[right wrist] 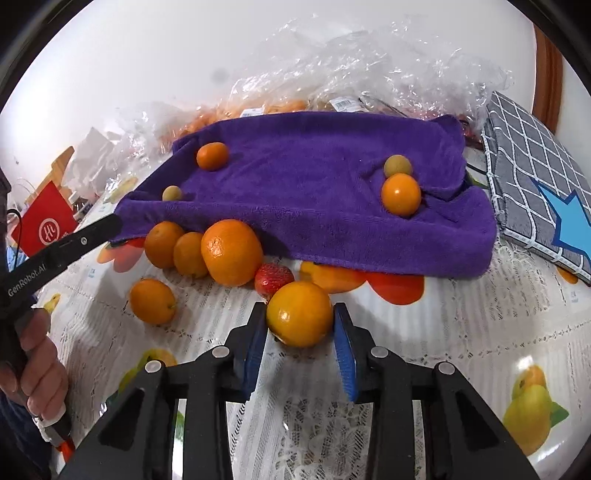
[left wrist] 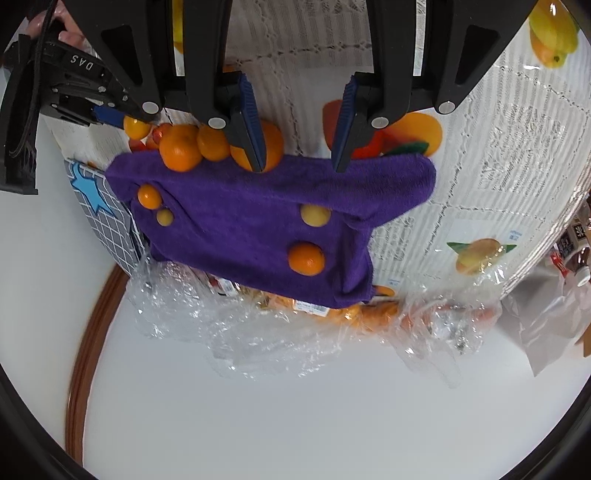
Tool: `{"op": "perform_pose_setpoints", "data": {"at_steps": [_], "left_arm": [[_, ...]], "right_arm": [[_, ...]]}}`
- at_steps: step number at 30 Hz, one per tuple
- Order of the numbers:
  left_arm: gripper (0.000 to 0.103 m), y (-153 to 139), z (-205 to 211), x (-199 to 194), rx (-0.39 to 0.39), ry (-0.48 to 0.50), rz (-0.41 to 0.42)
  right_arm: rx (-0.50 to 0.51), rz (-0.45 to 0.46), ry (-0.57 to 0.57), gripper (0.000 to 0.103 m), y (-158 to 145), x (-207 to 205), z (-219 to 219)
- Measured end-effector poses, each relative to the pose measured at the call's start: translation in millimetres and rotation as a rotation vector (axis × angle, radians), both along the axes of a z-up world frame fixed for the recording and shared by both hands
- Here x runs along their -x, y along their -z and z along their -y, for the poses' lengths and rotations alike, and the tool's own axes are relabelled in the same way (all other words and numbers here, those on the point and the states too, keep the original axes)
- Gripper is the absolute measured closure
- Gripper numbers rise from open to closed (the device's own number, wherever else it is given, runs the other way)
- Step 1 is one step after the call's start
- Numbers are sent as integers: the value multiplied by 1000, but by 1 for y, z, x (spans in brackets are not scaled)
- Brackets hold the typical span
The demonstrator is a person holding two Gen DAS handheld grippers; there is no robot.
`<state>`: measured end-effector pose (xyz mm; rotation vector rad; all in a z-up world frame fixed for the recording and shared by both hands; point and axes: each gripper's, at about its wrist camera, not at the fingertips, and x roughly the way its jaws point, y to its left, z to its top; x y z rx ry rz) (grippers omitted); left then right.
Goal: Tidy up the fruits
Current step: 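Hold the orange in the right gripper while the left gripper approaches an orange by the towel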
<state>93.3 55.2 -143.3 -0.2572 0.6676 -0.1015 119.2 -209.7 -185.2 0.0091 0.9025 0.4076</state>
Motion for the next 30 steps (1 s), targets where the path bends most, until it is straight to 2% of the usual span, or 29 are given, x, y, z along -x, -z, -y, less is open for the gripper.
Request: {"op": "perform_pose_setpoints", "data": {"at_steps": [4,8,13,18,25,30], "left_arm": [[65,3,6,-2,6,51,-19],[65,5,14,-5,2,106,-41],[65,9,26,-11,-23,160,-83],[65,15,29,-20,-45,150,-130],[62,18,44,-31,-128,155,-163],[66,18,35,-28,-75,149,-158]], "right_arm": [[3,35,22,68,-4,9,13],[79,91,66,68,-6,18,30],[-12,73,66,68,-6,19,45],[-5,56,37,68,-3,17,39],[-19,45,23,68,-2,16,39],[-19,39,25,68,0,14,39]]}}
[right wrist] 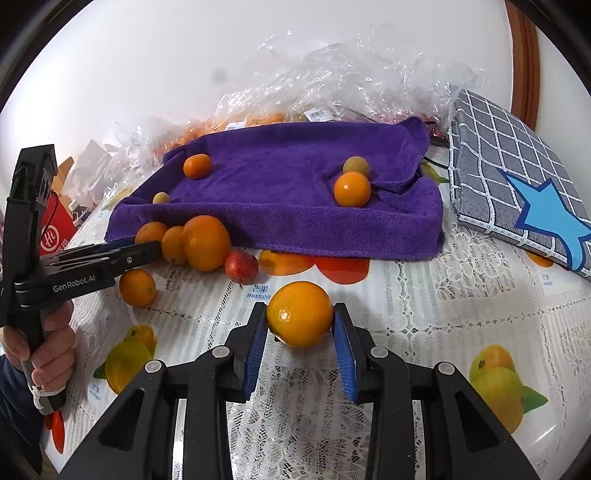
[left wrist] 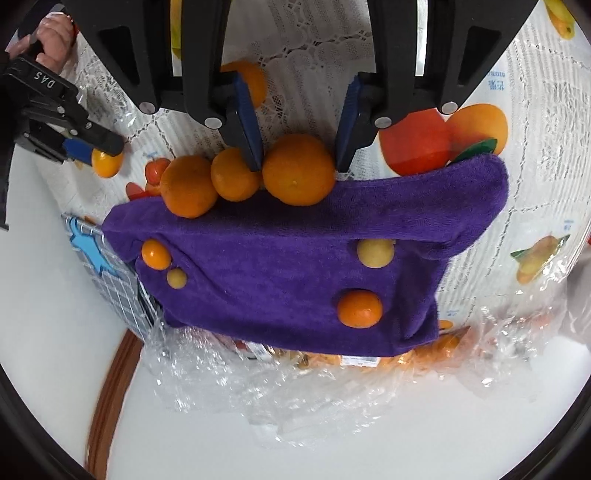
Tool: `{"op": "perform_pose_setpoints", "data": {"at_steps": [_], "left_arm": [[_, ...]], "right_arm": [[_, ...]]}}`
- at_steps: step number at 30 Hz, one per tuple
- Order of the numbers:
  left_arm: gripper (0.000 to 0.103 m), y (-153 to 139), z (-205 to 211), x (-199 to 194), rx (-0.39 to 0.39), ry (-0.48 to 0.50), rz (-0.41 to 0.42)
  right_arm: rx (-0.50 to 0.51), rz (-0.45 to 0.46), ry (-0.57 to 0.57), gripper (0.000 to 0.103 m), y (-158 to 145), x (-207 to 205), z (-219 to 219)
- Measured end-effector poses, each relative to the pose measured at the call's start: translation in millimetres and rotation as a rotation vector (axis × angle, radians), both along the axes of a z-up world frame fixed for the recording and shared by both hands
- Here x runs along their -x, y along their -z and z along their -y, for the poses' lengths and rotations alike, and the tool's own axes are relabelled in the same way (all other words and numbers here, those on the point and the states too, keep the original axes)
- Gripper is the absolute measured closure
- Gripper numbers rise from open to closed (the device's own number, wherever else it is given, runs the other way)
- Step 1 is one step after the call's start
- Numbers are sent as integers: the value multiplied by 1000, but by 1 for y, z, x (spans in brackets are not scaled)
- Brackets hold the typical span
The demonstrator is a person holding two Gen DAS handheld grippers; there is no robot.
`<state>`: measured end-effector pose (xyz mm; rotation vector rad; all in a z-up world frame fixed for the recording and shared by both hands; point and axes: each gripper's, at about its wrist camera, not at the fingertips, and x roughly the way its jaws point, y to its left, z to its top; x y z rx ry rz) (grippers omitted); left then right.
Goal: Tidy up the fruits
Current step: 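Hold the orange in the right gripper while the left gripper approaches an orange by the towel, then close the left gripper on its orange and lift both oranges toward the purple towel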
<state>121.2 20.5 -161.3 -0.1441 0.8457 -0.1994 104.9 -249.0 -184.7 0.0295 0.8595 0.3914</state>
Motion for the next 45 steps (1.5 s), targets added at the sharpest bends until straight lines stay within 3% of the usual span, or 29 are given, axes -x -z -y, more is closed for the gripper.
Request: {"op": "perform_pose_setpoints", "data": {"at_steps": [4,13,26,36,40,42,45], "left_arm": [[66,-6,-12,15,53,-36,53],[65,3,-9,9,21,-47,-18],[64,5,-4,3,-8,-52,-27],[57,5,2,-1,-35,-36,-30],[57,4,-1,0,-17,-36,-27],[64,4,-4,0,-4,-46,-25],[65,5,-11,1,48,-57,-25]], "right_arm": [[-7,2,0,68,-1,0,1],[15,-25,48,68,2,-3,1],[73,-23,50,68,2,-2,-6],[116,-16,43,67,3,-2,-10],[106,-16,43,67,3,-2,-8],[99,-17,43,68,2,-2,-8],[96,-11,50,68,1,-1,-7]]}}
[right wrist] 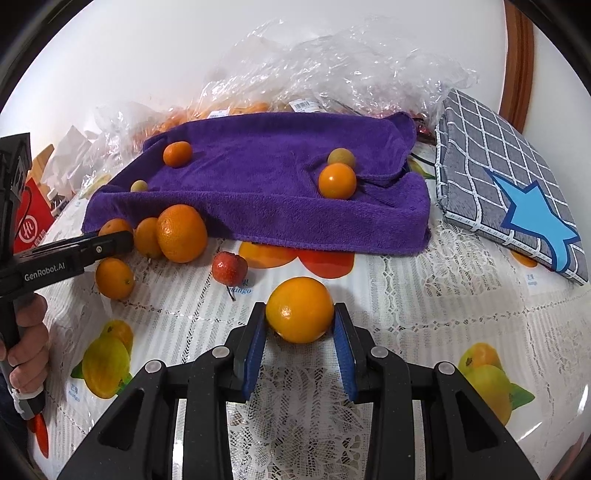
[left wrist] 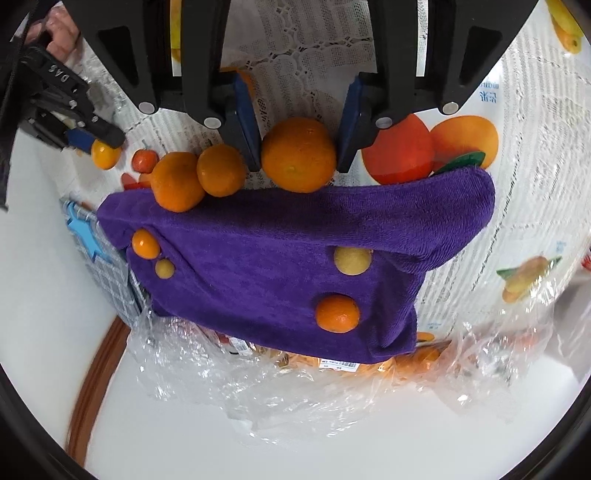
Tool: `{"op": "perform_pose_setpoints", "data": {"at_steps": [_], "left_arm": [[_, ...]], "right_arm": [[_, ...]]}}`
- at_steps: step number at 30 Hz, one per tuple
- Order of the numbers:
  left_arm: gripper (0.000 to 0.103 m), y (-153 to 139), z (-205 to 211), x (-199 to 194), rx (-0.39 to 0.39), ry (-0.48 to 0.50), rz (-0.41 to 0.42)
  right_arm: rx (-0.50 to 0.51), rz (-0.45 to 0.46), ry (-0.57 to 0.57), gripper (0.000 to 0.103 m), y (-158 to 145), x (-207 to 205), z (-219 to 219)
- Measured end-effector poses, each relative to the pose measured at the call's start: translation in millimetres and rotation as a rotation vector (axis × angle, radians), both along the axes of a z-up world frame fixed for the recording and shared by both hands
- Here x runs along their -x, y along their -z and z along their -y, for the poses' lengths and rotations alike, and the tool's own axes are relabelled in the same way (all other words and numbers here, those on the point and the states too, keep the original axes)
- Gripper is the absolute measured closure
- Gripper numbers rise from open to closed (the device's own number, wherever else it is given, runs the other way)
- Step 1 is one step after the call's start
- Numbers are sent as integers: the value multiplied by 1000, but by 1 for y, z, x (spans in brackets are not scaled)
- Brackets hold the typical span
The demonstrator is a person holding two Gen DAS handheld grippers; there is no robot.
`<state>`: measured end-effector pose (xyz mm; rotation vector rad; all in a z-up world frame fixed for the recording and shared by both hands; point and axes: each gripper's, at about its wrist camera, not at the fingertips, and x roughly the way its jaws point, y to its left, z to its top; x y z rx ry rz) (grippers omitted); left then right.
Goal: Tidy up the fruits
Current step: 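Close the left gripper on its orange and lift both oranges toward the purple towel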
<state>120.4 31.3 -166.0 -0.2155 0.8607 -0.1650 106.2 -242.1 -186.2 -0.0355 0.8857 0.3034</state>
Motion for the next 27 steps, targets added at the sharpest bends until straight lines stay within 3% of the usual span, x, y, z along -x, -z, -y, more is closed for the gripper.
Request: {"op": "perform_pose_setpoints", "data": {"at_steps": [22,27], "left_arm": [[65,-20,-19,18,70,-91,153],[65,-25,-19,21,69,-92,177]], "right_arm": [[-162,27,65,68,-11,2,29],[-182,55,84,68,-28,-3,36]]}}
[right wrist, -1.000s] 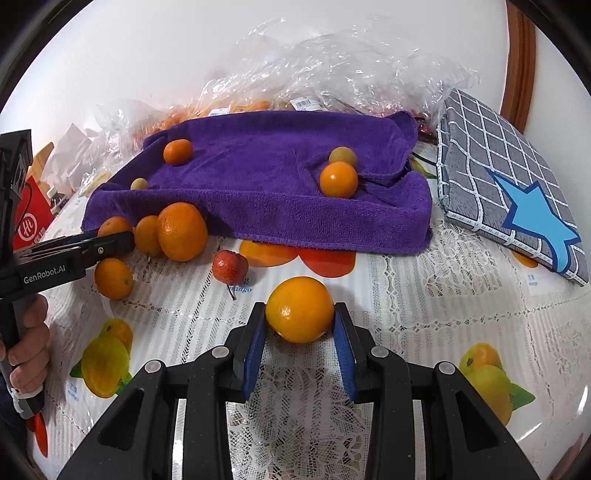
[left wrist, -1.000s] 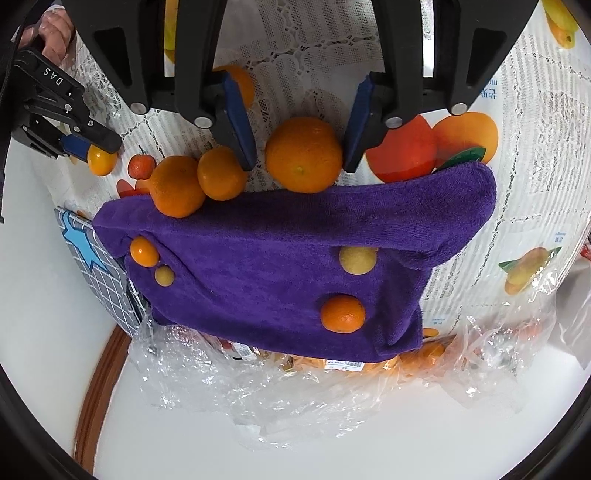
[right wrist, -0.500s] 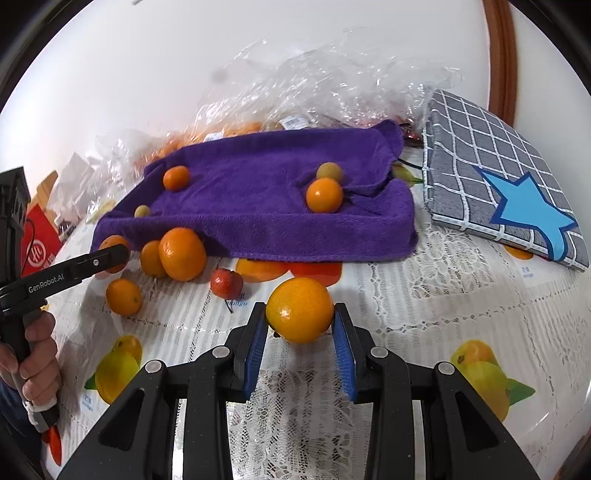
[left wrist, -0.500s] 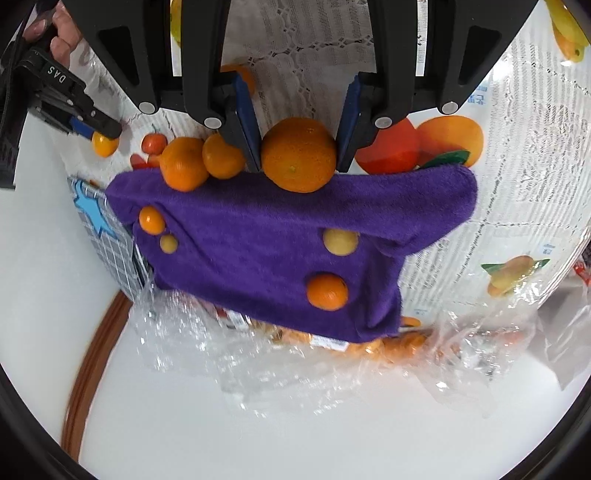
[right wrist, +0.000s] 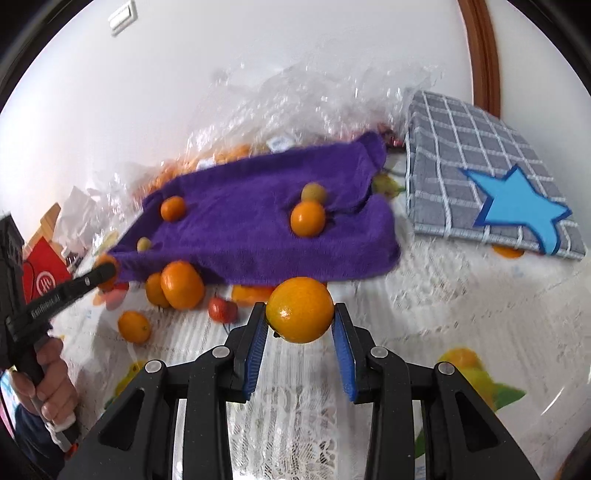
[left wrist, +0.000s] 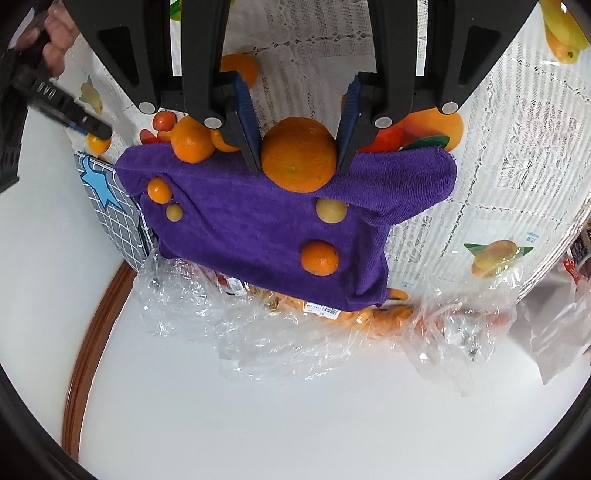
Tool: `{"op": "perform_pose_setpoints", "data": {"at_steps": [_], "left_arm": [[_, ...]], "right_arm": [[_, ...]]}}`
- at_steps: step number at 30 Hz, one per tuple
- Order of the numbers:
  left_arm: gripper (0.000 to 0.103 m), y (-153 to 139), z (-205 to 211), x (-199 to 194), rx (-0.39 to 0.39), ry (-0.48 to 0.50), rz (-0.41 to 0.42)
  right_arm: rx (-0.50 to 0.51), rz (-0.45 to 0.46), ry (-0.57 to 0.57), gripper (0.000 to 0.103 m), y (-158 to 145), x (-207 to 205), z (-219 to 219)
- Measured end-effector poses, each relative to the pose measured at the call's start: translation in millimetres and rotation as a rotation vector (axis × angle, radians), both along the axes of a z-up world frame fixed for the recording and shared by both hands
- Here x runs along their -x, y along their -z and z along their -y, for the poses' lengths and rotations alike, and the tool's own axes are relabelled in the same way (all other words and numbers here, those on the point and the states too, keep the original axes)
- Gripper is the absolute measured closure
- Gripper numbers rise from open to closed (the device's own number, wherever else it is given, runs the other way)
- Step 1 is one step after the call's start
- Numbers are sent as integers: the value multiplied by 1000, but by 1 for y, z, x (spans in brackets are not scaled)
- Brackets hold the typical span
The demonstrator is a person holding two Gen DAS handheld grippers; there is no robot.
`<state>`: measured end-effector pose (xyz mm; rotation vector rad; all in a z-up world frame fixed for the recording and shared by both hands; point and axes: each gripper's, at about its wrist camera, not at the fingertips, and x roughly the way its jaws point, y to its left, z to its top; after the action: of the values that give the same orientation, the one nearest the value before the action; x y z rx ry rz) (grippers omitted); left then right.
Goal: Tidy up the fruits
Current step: 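Close the left gripper on its orange and lift both oranges toward the purple towel, then lower both oranges onto the purple towel and open both grippers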
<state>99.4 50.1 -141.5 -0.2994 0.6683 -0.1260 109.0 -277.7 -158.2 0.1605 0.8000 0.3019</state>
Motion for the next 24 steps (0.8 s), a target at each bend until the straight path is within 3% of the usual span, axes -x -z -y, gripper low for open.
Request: {"op": "perform_pose_setpoints", "data": {"at_steps": [9,17,24], "left_arm": [[65,0,-3,-1,17,-9,2],[65,-6,-16,-5,72,-46,8],[65,-29,-26,-30,70,-75,40]], "right_arm": [[6,81,18,68,-31,-23,9],[5,79,41,68,-34,-48,14],[24,77,44,68,-31,-65,12]]}}
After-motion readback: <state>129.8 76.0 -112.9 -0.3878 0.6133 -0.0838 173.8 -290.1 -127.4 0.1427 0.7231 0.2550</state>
